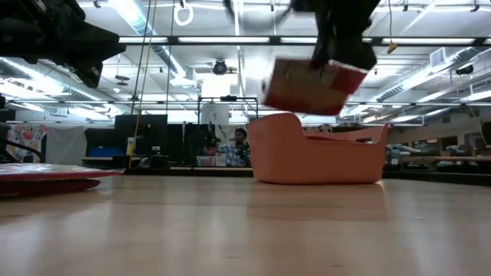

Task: Sort popcorn bags into baskets
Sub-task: Put the popcorn pack into the orange bin

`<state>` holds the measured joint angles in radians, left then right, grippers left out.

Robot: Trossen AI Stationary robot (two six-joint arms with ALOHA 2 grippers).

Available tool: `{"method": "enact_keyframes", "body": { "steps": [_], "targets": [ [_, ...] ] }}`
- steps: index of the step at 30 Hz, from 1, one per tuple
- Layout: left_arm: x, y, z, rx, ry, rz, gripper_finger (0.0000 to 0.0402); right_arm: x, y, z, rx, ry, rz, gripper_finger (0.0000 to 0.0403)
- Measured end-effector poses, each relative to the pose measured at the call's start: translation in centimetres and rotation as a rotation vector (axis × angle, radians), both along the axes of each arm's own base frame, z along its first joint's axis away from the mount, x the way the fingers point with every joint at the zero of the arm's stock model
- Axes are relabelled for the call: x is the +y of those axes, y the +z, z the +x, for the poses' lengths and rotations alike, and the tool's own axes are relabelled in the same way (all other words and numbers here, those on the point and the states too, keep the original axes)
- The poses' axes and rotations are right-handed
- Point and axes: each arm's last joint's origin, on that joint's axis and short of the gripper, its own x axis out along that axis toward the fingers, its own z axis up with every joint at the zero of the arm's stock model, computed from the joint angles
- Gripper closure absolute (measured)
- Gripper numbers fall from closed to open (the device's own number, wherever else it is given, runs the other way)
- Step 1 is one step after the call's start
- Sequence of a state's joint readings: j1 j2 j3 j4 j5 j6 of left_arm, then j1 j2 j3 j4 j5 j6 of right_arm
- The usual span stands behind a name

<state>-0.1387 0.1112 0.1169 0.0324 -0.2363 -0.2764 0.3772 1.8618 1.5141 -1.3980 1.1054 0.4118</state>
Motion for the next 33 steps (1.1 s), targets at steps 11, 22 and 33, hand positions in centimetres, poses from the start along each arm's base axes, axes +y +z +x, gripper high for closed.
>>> {"method": "enact_keyframes", "body": {
  "steps": [11,22,33],
  "targets": [
    [0.0,0.0,0.0,0.000,0.000,0.002,0.0315,-10.0,-2.1,0.7,0.308,-0.189,0.013,0.0392],
    [0.0,0.0,0.0,0.003,0.000,0.003,0.0315,-15.0,-2.9,0.7,0.371,-0.279,0.308,0.0318],
    [0.0,0.0,0.0,0.004,0.000,0.003,0.0315,-13.1,-1.9,1.2,0.436,-0.166,0.158,0.0289]
  ]
}}
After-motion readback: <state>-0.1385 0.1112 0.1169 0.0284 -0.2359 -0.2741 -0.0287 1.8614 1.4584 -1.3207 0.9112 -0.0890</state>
